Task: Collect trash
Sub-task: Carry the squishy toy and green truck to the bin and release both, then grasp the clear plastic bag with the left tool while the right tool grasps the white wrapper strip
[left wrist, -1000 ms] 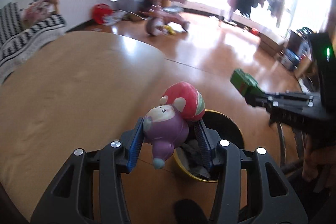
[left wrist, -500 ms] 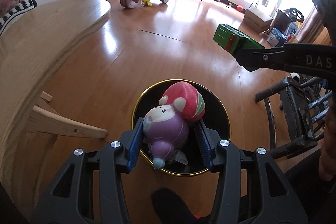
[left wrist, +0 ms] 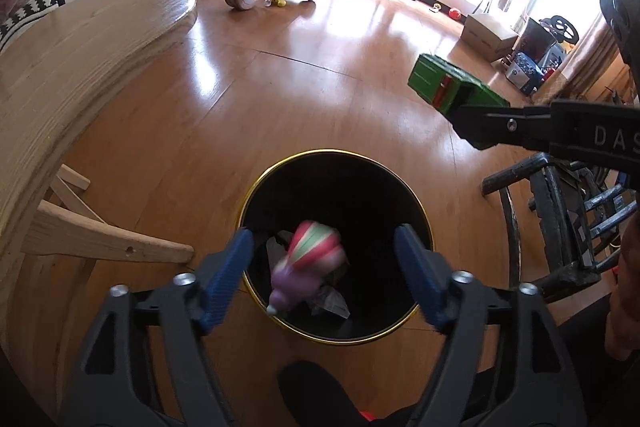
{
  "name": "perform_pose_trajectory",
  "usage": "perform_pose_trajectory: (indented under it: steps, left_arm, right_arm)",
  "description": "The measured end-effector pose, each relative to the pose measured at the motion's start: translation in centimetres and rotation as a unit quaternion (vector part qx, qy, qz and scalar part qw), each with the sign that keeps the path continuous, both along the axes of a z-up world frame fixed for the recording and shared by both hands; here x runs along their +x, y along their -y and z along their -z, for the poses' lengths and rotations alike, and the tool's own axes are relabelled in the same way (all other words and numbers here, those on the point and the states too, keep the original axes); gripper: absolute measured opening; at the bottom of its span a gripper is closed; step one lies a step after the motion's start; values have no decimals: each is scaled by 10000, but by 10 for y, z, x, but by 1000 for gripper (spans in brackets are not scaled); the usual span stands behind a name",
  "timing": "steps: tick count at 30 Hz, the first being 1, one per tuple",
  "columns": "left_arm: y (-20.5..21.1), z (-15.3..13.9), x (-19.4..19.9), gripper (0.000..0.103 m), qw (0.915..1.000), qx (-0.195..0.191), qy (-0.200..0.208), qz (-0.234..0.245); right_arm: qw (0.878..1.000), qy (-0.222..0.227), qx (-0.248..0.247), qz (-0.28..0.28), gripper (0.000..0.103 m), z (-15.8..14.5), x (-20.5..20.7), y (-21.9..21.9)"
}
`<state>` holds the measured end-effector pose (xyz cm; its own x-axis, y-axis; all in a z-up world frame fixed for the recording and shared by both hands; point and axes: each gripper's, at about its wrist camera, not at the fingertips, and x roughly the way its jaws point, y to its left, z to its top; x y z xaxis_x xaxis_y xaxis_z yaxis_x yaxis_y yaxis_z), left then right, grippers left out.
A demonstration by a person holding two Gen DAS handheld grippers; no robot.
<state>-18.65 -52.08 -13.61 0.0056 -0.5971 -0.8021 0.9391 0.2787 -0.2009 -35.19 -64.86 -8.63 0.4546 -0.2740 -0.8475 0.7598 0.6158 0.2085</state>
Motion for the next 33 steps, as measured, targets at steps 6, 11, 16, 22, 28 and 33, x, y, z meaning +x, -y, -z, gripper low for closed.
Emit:
perform_pose_trajectory:
  steps: [6, 11, 16, 22, 28, 33]
  left_arm:
    - [0, -2, 4, 84, 9999, -19, -19, -105]
    - [-4, -5, 7, 86, 9999, -39, 4, -139]
    - [-10, -8, 8, 88, 9998, -74, 27, -169]
    - [-19, -16, 11, 88, 9997, -105, 127, -156]
    - [-48, -44, 31, 91, 9986, -257, 261, -393]
    - [-96, -82, 68, 93, 9935, -461, 508, -912]
  right_arm:
    - [10000, -15, 6, -3, 13, 0, 1, 0]
    - [9999, -18, 103, 112, 15, 3, -1, 5]
    - [9997, 91, 22, 207, 67, 0, -5, 5]
    - [9998, 114, 18, 163, 67, -2, 0, 0]
    - [9996, 218, -164, 55, 80, -16, 14, -14]
    - [9985, 346, -329, -257, 84, -29, 42, -37]
